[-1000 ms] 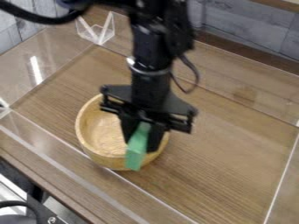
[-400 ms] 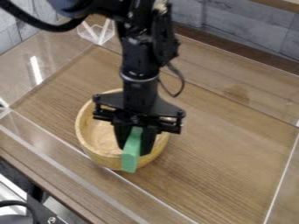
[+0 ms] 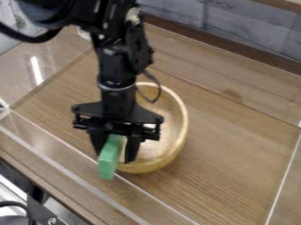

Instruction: Put green object into wooden bowl

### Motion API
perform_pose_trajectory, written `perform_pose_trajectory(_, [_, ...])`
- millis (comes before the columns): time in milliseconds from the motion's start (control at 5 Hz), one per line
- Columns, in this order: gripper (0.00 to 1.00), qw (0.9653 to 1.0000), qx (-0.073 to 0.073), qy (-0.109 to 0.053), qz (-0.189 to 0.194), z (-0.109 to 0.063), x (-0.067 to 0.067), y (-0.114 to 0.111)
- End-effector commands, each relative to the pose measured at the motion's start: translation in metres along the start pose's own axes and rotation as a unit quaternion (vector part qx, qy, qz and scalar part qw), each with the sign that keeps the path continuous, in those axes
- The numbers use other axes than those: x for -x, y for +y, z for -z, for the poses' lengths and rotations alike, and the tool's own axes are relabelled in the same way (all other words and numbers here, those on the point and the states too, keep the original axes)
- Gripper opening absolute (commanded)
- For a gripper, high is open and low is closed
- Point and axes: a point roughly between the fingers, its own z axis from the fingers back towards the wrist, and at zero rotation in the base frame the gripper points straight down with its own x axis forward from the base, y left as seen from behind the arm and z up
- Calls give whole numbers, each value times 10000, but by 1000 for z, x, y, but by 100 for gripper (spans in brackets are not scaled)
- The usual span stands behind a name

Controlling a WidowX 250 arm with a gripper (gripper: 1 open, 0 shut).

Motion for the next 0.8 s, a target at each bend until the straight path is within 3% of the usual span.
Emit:
perform_pose_trajectory(0, [0, 9998, 61, -147, -156, -9, -5, -3])
perform_pose_trajectory(200, [0, 9995, 61, -136, -286, -12, -3, -7])
perform_pose_trajectory(400, [100, 9990, 39, -109, -442, -16, 0, -8])
perform_pose_trajectory(600, [100, 9990, 13, -76, -448, -25, -5, -6])
